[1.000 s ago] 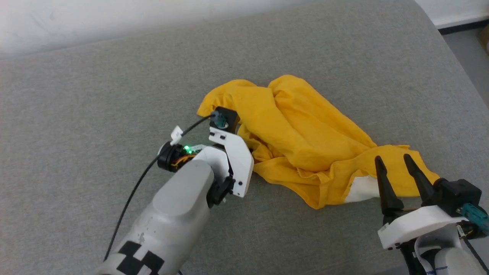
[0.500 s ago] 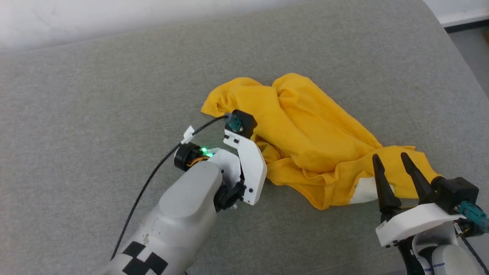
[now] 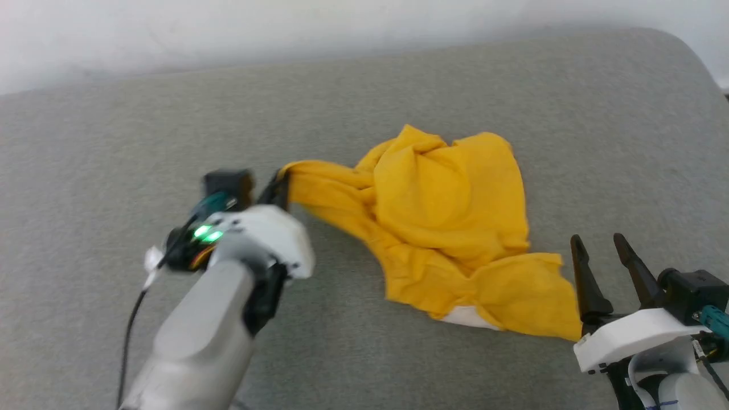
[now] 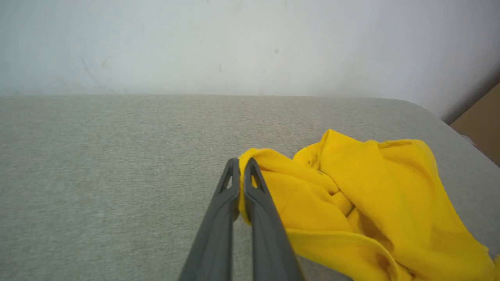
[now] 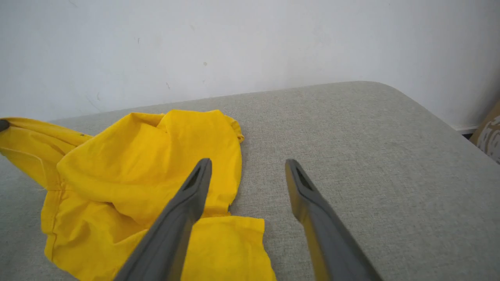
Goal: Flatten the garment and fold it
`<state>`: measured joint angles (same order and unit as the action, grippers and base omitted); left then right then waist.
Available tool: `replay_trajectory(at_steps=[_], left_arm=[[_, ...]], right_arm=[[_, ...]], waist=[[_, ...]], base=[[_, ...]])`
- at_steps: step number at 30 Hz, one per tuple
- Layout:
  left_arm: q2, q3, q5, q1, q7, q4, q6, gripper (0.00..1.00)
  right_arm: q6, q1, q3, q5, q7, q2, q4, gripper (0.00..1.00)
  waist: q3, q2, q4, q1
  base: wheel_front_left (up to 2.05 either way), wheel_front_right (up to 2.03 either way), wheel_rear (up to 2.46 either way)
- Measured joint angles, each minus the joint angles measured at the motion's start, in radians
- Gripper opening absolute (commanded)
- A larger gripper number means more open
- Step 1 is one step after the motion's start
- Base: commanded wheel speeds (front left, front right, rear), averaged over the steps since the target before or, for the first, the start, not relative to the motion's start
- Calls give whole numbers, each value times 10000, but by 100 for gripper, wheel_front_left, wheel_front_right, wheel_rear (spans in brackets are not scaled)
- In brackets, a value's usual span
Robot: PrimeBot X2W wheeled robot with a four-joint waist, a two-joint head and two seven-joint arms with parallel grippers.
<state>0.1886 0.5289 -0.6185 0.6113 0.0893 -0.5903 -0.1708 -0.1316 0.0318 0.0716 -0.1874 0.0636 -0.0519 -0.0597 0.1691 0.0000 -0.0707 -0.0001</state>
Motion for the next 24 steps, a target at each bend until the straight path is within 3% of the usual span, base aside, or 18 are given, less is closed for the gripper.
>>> replay_trajectory(at_steps=[7,10,13,14,15,16,17,20,24], left_arm=[[1296,-706,-263,-2486,-31,2220,-1183,0],[1615,-815,-527,-3649,-506,2987,-1662,0],[1776,-677,-953,-4691,-1530,3415,-1835,0],[1783,-602,-1183,-4990,-1942,3519,-1833,12],[1787,-495,-1360,-5228,-2230,3657,-1812,36],[1772,-491,-1484,-5364,-2314,3824,-1802,95],[1743,-512,-1555,-5421,-2299,3954,-1787,100],[1588,-663,-1618,-5454,-1703,4130,-1718,100],[1241,-982,-1350,-5404,-8,4201,-1467,100]], right_arm=[[-2,-168,4,61,-207,4,221,100],[-2,-171,38,119,-314,4,311,100],[-2,-174,31,136,-527,4,330,100],[0,-174,23,151,-635,4,336,100],[0,-176,12,178,-748,2,332,100],[0,-180,-17,180,-892,2,326,100],[-2,-191,-44,192,-1041,6,322,100],[0,-281,-123,194,-1599,4,265,100],[0,-513,-257,301,-2656,8,169,100]], waist=[[-177,0,819,0],[-203,0,1156,0],[-222,0,1472,-1],[-228,0,1572,-1],[-234,1,1665,-1],[-241,0,1753,-1],[-250,1,1837,-1],[-283,0,2042,0],[-343,0,2188,0]], base=[[0,0,0],[0,0,0],[0,0,0],[0,0,0],[0,0,0],[0,0,0],[0,0,0],[0,0,0],[0,0,0]])
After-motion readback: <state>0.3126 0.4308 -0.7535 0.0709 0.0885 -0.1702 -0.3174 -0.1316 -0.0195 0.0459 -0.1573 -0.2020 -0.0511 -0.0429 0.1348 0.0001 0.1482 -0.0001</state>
